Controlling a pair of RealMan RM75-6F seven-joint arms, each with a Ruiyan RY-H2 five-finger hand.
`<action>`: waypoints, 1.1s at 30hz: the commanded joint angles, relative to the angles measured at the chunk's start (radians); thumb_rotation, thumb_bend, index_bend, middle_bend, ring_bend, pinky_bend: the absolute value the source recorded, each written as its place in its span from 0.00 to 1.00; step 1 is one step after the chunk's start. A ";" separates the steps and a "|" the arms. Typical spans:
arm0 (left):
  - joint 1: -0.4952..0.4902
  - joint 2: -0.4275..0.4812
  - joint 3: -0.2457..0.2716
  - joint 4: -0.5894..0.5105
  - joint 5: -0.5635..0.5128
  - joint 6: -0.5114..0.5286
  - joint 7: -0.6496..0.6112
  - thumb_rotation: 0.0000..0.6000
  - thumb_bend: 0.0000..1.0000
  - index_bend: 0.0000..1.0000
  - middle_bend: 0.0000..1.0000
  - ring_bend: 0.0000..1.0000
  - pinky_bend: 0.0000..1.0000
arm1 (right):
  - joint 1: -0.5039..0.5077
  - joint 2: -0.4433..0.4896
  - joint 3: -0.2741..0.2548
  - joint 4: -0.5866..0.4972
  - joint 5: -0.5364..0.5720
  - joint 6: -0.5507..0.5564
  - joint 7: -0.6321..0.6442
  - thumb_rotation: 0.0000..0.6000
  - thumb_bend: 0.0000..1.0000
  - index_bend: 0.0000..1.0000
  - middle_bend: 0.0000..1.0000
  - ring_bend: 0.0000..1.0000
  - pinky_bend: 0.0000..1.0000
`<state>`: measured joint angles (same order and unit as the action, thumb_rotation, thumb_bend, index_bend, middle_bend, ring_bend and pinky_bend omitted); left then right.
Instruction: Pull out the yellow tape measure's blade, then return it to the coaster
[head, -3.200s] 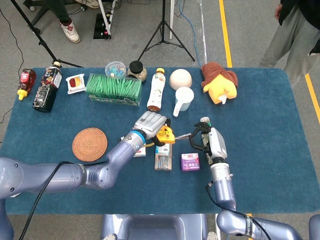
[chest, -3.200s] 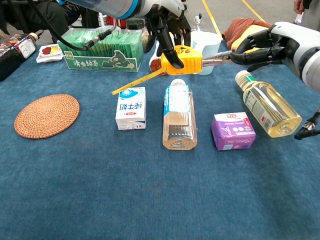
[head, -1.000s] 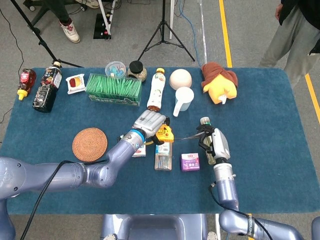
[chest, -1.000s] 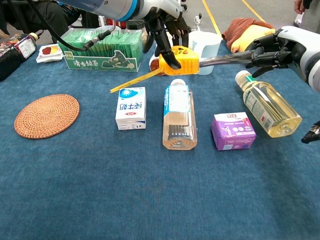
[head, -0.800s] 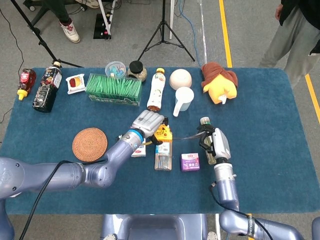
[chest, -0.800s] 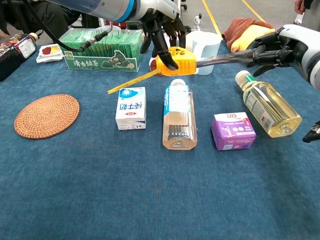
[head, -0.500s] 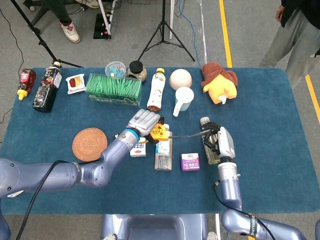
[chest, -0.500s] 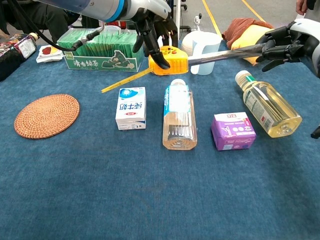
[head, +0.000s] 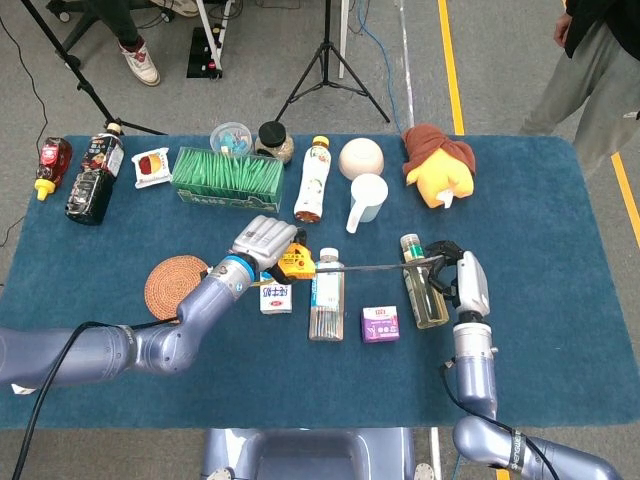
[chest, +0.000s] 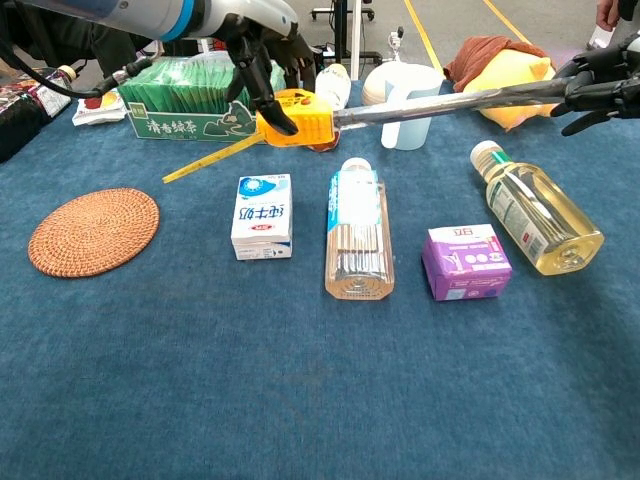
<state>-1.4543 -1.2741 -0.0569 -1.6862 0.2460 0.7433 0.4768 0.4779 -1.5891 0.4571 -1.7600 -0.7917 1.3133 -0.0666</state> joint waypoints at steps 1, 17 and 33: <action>0.012 0.014 0.008 -0.008 0.011 -0.002 -0.006 0.97 0.39 0.54 0.50 0.51 0.59 | -0.006 0.009 0.003 0.004 0.002 -0.002 0.006 1.00 0.79 0.61 0.37 0.35 0.35; 0.118 0.120 0.075 -0.053 0.113 -0.009 -0.040 0.98 0.39 0.54 0.50 0.51 0.59 | -0.034 0.055 0.017 0.021 0.020 -0.020 0.037 1.00 0.79 0.61 0.37 0.35 0.35; 0.186 0.183 0.100 -0.058 0.179 -0.047 -0.083 0.97 0.39 0.54 0.50 0.51 0.59 | -0.040 0.068 0.018 0.028 0.025 -0.028 0.048 1.00 0.79 0.61 0.37 0.35 0.35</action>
<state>-1.2687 -1.0915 0.0432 -1.7446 0.4250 0.6961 0.3943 0.4376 -1.5211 0.4749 -1.7323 -0.7667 1.2854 -0.0187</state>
